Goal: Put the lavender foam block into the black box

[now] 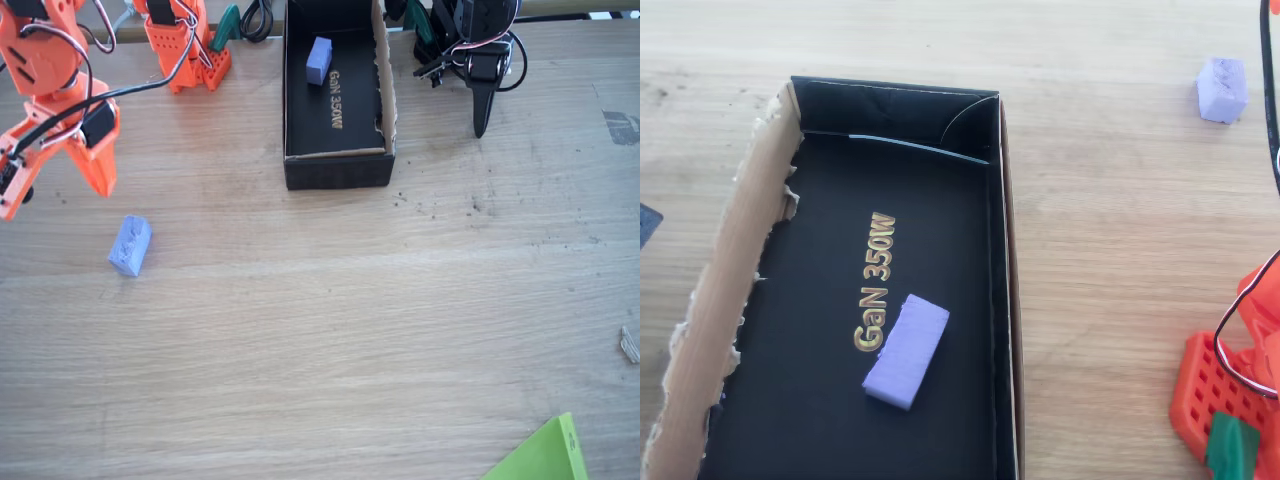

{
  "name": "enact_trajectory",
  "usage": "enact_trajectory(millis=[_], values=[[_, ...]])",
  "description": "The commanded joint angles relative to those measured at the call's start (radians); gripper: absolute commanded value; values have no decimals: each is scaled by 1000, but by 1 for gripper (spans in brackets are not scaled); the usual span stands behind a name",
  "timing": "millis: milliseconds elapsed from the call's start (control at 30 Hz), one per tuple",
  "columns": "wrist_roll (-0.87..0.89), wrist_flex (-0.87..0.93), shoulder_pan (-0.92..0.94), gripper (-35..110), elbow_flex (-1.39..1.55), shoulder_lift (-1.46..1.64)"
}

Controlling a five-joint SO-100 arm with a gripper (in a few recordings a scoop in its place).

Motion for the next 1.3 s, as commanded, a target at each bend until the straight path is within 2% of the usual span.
enact_trajectory(millis=[0, 567, 633, 700, 867, 1267], values=[[-5, 34, 21, 0, -95, -12], [-18, 64, 15, 0, -156, -66], [-38, 63, 14, 6, -156, -61], [-71, 54, 11, 19, -153, -58], [-67, 60, 11, 29, -137, -52], [-44, 120, 43, 27, -126, -71]])
